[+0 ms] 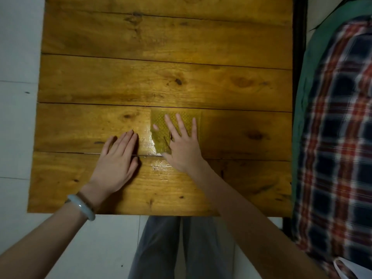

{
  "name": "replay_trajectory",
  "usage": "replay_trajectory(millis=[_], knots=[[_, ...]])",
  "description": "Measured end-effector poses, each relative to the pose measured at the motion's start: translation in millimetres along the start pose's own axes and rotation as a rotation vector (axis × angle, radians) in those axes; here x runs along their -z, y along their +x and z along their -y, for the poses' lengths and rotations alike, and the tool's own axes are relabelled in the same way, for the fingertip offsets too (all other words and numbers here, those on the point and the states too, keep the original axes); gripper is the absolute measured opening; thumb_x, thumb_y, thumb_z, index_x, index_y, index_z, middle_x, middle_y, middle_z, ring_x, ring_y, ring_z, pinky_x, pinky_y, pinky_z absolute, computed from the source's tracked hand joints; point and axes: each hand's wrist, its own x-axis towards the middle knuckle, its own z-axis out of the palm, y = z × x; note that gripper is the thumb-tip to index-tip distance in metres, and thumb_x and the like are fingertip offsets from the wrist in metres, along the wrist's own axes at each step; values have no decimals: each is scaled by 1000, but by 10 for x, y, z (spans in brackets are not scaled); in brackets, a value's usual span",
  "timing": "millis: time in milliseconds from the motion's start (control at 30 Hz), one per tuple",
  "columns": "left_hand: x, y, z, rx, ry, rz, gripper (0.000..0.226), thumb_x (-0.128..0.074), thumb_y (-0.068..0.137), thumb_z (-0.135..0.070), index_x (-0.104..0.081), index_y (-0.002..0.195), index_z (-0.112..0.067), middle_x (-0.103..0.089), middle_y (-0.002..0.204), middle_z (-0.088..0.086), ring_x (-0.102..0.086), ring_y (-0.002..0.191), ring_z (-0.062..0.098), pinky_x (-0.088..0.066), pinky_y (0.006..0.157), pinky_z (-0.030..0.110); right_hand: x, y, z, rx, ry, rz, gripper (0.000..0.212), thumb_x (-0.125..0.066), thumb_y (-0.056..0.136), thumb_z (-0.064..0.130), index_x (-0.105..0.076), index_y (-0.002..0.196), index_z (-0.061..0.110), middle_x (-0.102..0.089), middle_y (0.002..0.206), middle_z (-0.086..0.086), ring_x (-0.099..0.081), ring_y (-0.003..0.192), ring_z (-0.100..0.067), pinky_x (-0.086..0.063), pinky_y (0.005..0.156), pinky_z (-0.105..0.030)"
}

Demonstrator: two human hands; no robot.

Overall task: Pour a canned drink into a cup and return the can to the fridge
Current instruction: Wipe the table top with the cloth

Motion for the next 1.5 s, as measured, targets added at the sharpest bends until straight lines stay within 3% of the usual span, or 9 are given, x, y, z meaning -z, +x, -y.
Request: replay_trajectory(millis=[133, 233, 467, 667, 900, 1100, 1267, 1367, 1500], knots=[[34, -43, 2, 12, -5, 27, 68, -20, 91, -41, -31, 143, 1, -30, 150, 19, -30, 139, 30, -10, 116, 46, -140, -846, -432, 185, -80, 55, 79, -31, 76, 60, -4, 147, 39, 0, 157, -1, 2, 144, -33, 5, 108, -66], [16, -26, -55, 38, -39, 11, 71, -17, 90, -43, -28, 145, 1, -25, 152, 18, -24, 142, 30, -9, 117, 47, -77, -968, -946, 13, -50, -18, 68, -33, 82, 51, -12, 147, 40, -9, 156, -1, -10, 144, -34, -2, 110, -65], [-36, -34, -72, 70, -83, -18, 68, -19, 91, -42, -29, 145, -1, -27, 152, 16, -27, 141, 29, -8, 117, 46, 294, 447, -799, -301, 73, -68, 66, -30, 90, 60, -10, 147, 36, 3, 158, -11, 6, 143, -39, 10, 103, -69], [-3, -36, 21, 62, -110, -5, 67, -21, 89, -40, -29, 146, -5, -29, 152, 13, -28, 140, 26, -5, 117, 43, 151, 187, -151, -33, 86, -132, 64, -57, 80, 55, -50, 133, 21, -17, 155, -18, -11, 141, -45, 4, 101, -73], [34, -3, -203, 125, -231, -79, 62, -35, 88, -31, -35, 143, -3, -32, 151, 14, -29, 140, 26, -11, 116, 42, -65, -376, 56, 24, 78, 64, 86, -43, 80, 70, -8, 149, 32, 20, 153, -9, 23, 139, -32, 14, 108, -64], [53, 152, -501, 206, -449, -208, 45, -49, 97, -24, -43, 137, -5, -41, 144, 14, -36, 132, 31, -21, 110, 43, 133, -733, -79, 195, 370, 121, 60, -55, 82, 46, -39, 139, 37, 3, 158, -9, 14, 143, -29, 18, 111, -51], [23, 295, -702, 346, -532, -228, 50, -56, 92, -35, -48, 132, -7, -51, 129, 12, -44, 120, 29, -31, 101, 40, 388, -732, -379, -382, 826, -206, 39, -61, 85, 10, -58, 124, 10, -45, 133, -14, -40, 125, -25, -32, 107, -33], [2, 366, -795, 464, -668, -255, 50, -65, 86, -29, -51, 128, -6, -54, 118, 14, -48, 113, 30, -38, 99, 41, 461, -566, -427, -665, 975, -168, 46, -60, 86, 14, -47, 130, 10, -48, 118, -3, -46, 104, -11, -33, 86, -15], [48, 528, -844, 825, -993, -275, 29, -72, 81, -28, -61, 102, -13, -61, 87, 0, -62, 90, 26, -46, 76, 32, 449, -416, -399, -810, 1086, -111, 43, -62, 84, 16, -47, 124, 8, -52, 88, 4, -54, 82, -12, -39, 69, -25]])
